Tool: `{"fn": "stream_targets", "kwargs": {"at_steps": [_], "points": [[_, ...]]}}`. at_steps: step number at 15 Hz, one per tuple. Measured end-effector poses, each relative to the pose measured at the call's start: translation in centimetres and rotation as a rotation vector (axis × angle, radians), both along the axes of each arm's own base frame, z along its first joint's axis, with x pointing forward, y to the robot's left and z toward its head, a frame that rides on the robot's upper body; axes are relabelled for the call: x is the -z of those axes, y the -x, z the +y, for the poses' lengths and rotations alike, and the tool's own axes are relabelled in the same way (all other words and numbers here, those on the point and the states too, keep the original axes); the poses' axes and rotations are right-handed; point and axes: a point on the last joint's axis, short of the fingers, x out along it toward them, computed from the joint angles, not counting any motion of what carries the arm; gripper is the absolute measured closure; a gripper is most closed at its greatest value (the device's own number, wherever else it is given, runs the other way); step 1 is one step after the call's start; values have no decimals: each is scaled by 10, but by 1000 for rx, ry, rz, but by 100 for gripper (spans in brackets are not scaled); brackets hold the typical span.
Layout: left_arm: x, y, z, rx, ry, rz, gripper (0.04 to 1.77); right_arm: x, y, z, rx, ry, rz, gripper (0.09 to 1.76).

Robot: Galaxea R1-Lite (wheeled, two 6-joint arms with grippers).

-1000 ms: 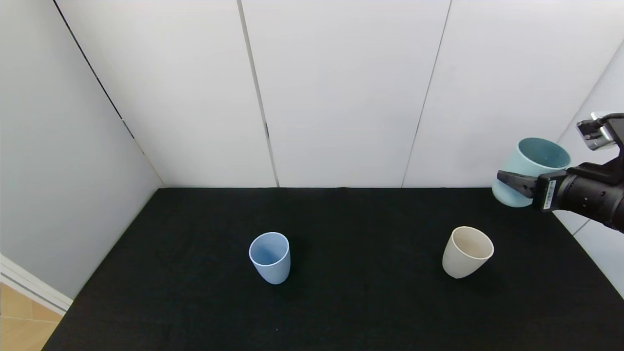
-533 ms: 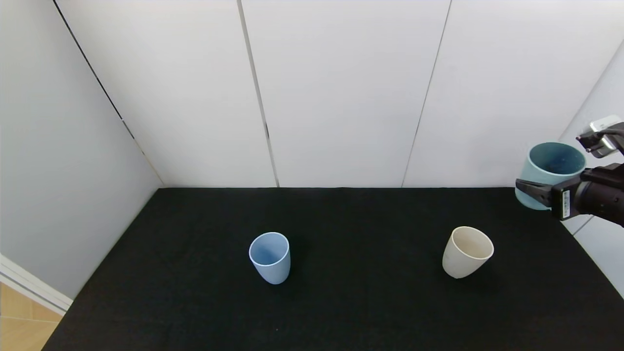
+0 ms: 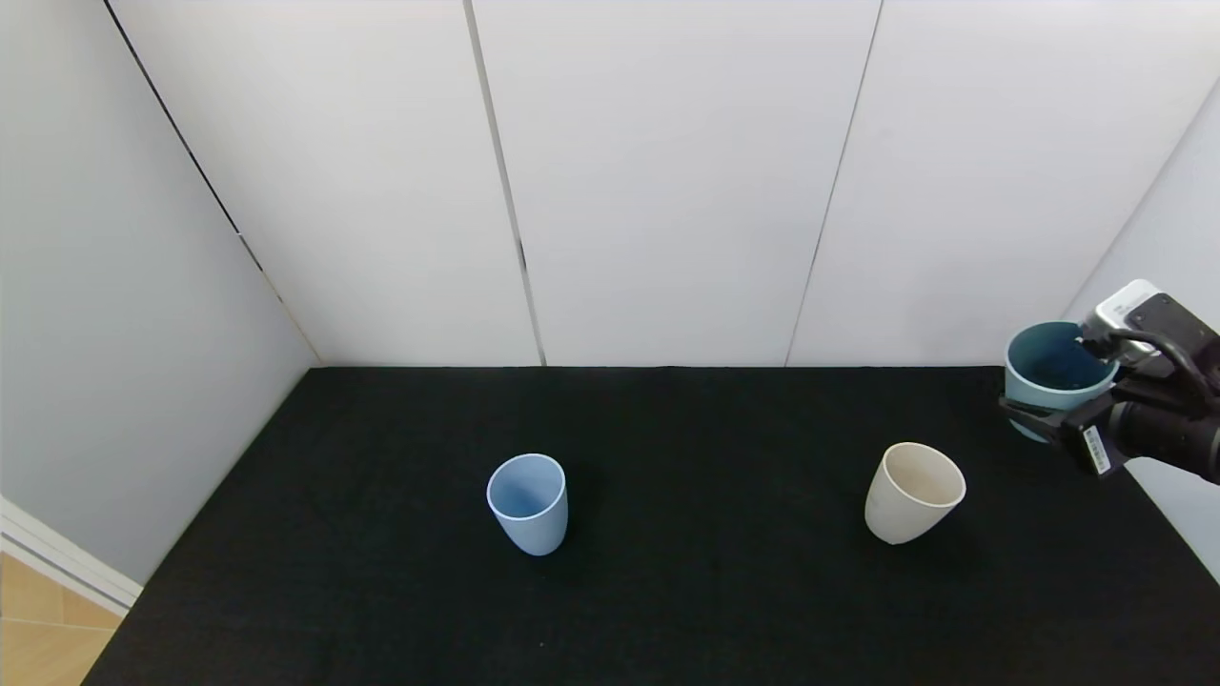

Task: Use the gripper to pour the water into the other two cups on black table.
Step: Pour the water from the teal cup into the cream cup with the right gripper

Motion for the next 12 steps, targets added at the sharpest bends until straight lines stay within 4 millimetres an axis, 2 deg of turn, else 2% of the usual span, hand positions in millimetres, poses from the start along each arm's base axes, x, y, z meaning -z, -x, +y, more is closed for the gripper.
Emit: {"fn": "stream_targets", "kwargs": {"at_steps": [7, 12], "points": [[0, 0, 0, 0, 0, 0, 9, 12, 1, 10, -62, 63, 37, 65], [0, 0, 0, 0, 0, 0, 9, 6, -8, 19, -60, 107, 43, 65]]}}
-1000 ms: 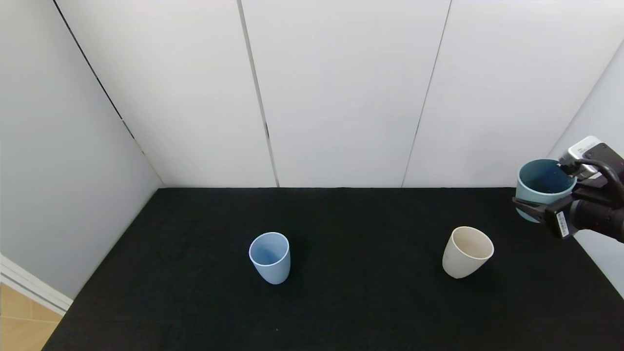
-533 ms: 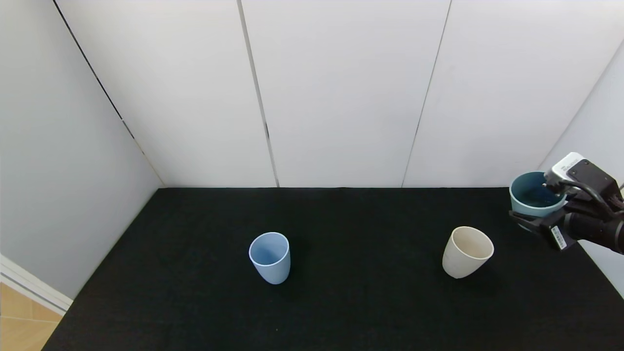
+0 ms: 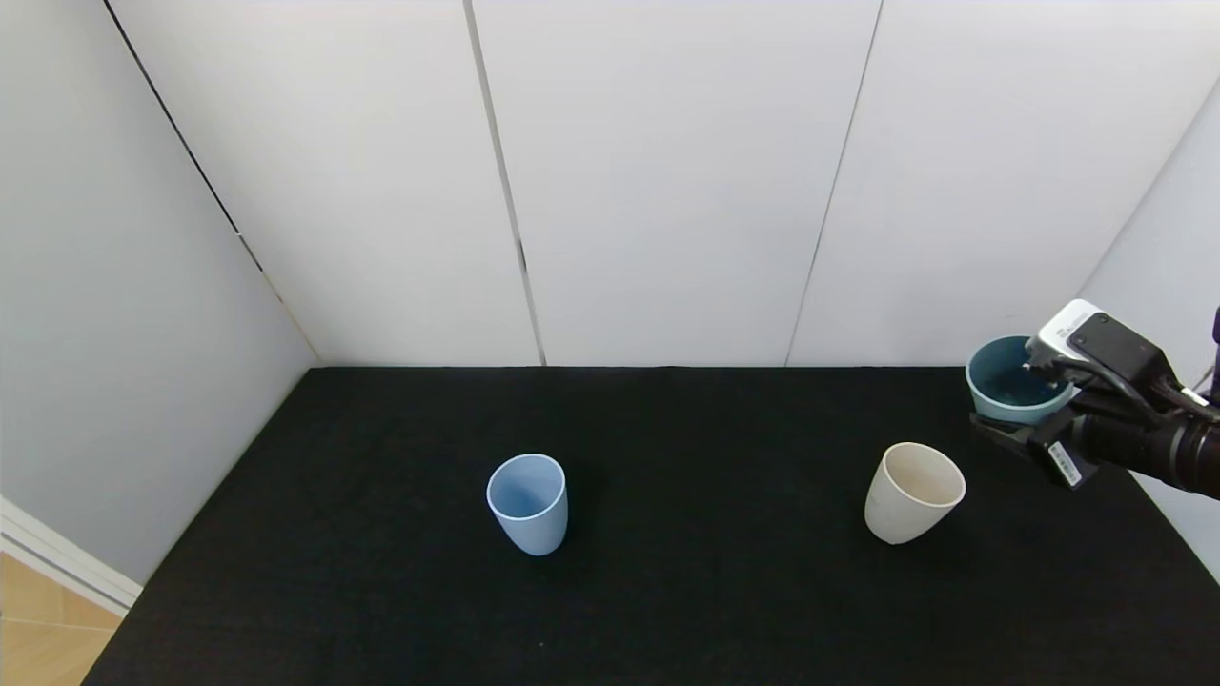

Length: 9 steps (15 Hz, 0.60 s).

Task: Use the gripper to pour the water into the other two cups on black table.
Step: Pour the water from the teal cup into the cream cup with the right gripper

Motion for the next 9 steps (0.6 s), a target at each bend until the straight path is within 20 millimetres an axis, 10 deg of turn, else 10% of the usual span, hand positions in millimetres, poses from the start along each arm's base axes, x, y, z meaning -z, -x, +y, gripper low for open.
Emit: {"fn": "stream_targets", "kwargs": {"at_steps": [9], "points": [[0, 0, 0, 0, 0, 0, 9, -5, -16, 21, 27, 229, 40, 65]]}}
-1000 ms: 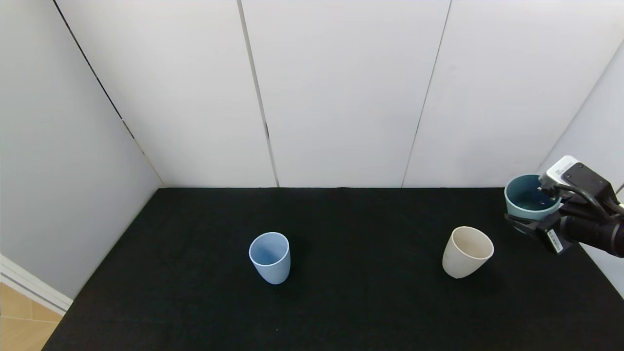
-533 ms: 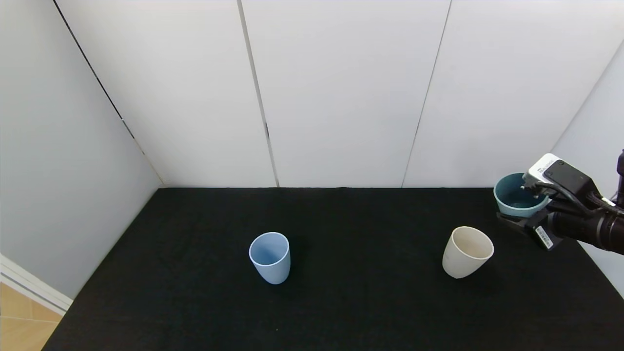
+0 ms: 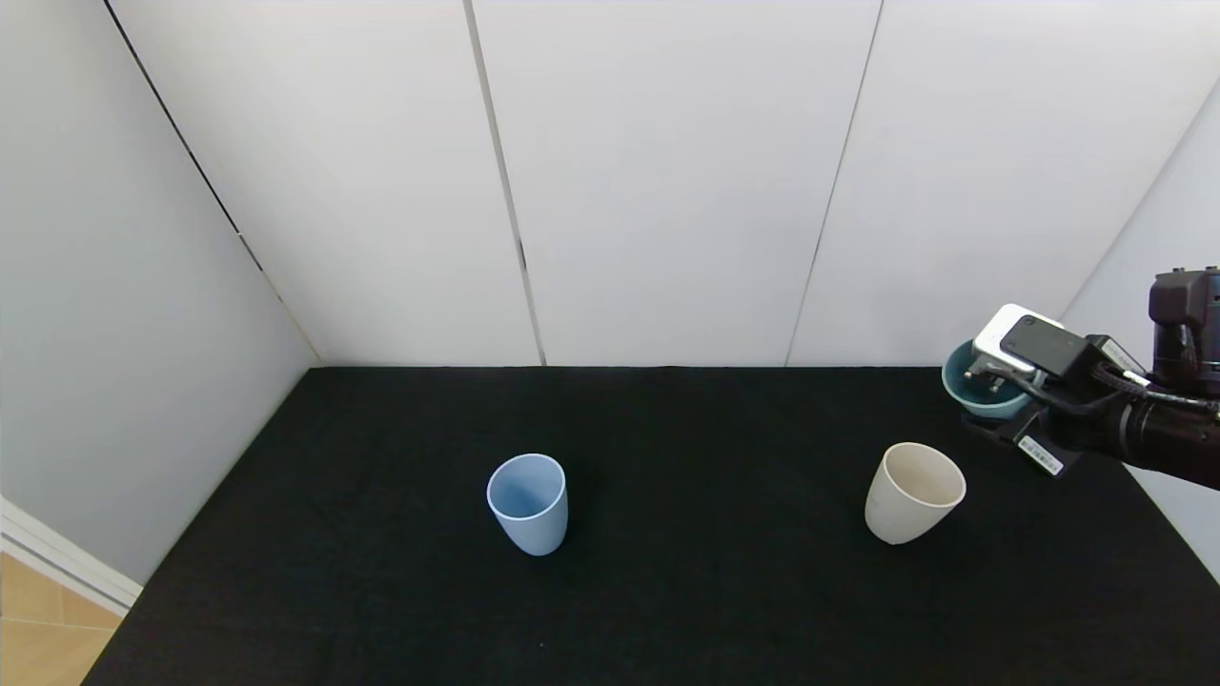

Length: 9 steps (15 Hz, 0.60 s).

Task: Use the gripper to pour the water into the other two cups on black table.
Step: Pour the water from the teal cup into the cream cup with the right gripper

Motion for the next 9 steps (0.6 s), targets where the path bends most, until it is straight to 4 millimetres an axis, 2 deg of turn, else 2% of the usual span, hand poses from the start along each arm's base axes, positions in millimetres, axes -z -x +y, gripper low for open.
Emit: {"fn": "stream_targets", "kwargs": {"at_steps": [9], "points": [[0, 0, 0, 0, 0, 0, 9, 14, -11, -4, -32, 226, 50, 65]]}}
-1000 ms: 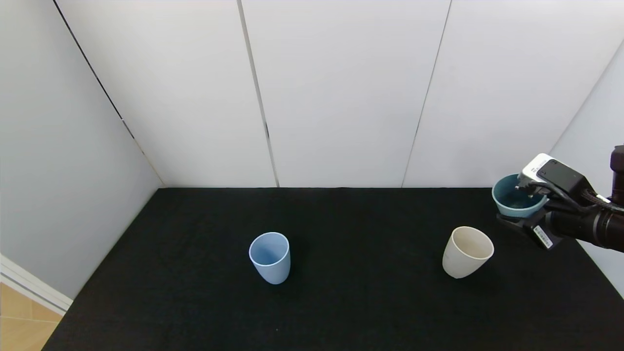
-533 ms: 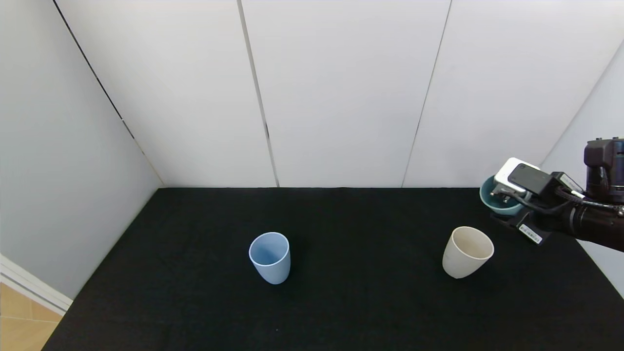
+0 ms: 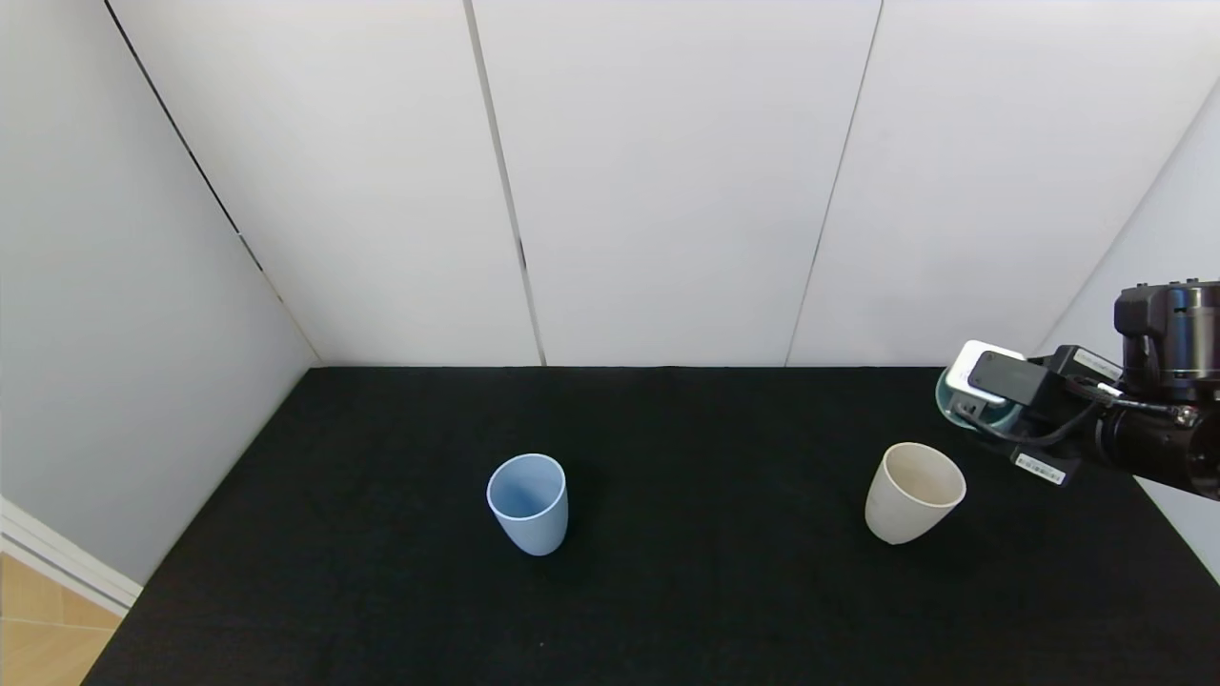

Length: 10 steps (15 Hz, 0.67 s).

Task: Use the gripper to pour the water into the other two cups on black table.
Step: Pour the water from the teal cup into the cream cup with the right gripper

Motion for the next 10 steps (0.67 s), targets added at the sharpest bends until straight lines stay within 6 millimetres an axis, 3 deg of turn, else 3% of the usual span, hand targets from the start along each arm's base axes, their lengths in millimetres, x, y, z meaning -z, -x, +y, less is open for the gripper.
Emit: {"fn": "stream_targets", "kwargs": {"at_steps": [10], "points": [[0, 0, 0, 0, 0, 0, 9, 0, -7, -12, -53, 196, 17, 65]]}}
